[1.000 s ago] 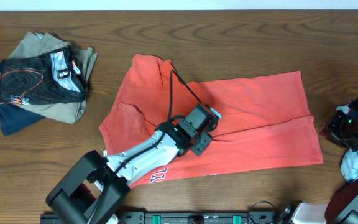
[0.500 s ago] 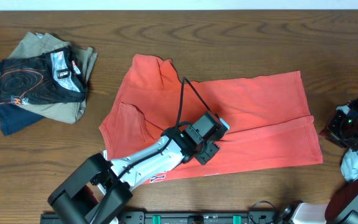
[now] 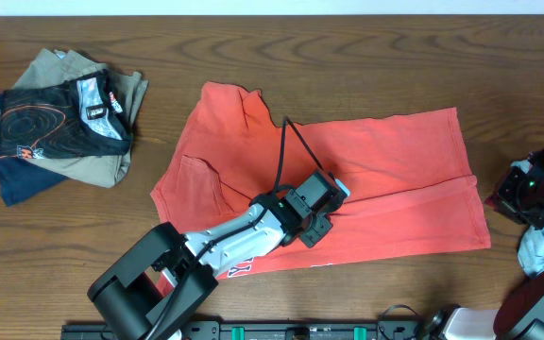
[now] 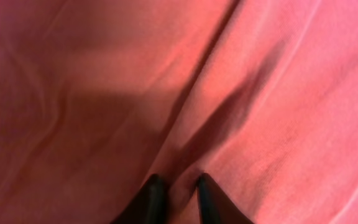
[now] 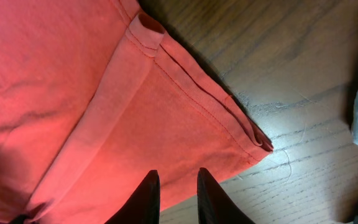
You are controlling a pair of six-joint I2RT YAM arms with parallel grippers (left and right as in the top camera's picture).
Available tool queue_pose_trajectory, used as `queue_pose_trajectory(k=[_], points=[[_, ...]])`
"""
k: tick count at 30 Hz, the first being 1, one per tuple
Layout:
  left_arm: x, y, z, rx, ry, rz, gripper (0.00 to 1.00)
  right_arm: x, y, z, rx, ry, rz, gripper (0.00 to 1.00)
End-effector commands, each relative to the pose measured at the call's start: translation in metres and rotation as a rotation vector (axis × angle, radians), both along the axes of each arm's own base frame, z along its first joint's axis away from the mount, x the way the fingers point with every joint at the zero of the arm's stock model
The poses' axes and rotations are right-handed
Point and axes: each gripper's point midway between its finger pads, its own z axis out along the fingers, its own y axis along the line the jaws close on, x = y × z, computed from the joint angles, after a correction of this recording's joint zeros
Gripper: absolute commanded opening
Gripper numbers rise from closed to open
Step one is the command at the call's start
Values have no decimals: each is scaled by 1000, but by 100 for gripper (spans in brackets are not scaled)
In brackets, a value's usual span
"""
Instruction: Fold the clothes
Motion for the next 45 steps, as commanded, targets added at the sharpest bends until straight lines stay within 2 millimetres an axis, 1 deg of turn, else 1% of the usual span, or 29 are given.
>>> queue_pose_trajectory(k=[1, 5, 7, 9, 12, 14, 16, 17, 18, 19, 20, 21, 24, 26, 30, 32, 35, 37, 39, 41, 45], points=[[7, -1, 4, 4, -28, 13, 7, 3, 3, 3, 3, -17, 17, 19], [9, 1, 4, 11, -38, 20, 6, 3, 3, 3, 3, -16, 17, 20], [18, 5, 7, 39, -84, 47, 6, 3, 3, 3, 3, -17, 17, 20], [34, 11, 14, 72, -156, 91, 6, 3, 3, 3, 3, -16, 17, 19], [65, 20, 32, 92, -265, 176, 6, 3, 3, 3, 3, -16, 17, 20], [88, 23, 44, 57, -311, 232, 6, 3, 3, 3, 3, -16, 17, 19], [107, 30, 52, 16, -339, 285, 6, 3, 3, 3, 4, -15, 17, 19], [112, 33, 53, 0, -334, 295, 13, 2, 3, 3, 5, -14, 17, 19], [113, 34, 52, -16, -316, 295, 38, 2, 3, 3, 5, -14, 18, 19], [113, 35, 50, -28, -290, 290, 44, 2, 3, 3, 6, -13, 17, 20], [110, 36, 47, -33, -262, 283, 48, 2, 4, 2, 6, -12, 17, 19], [106, 39, 43, -27, -230, 277, 49, 2, 4, 2, 7, -11, 18, 19], [96, 49, 33, 16, -177, 292, 58, 1, 4, 2, 7, -10, 17, 19], [91, 53, 30, 39, -156, 290, 62, 1, 4, 2, 7, -11, 17, 19], [78, 63, 28, 67, -97, 337, 63, 2, 4, 2, 6, -11, 17, 19], [66, 74, 26, 103, -46, 367, 63, 2, 4, 2, 7, -11, 18, 20], [45, 91, 25, 179, 19, 366, 63, 2, 5, 2, 8, -10, 21, 19], [32, 104, 24, 229, 61, 391, 63, 3, 10, 1, 17, -13, 37, 18], [24, 118, 24, 279, 83, 436, 63, 5, 16, -1, 19, -12, 60, 17], [18, 131, 24, 331, 94, 483, 63, 7, 24, -5, 18, -12, 96, 17], [11, 147, 18, 355, 140, 588, 63, 9, 39, -17, 16, -14, 156, 17]])
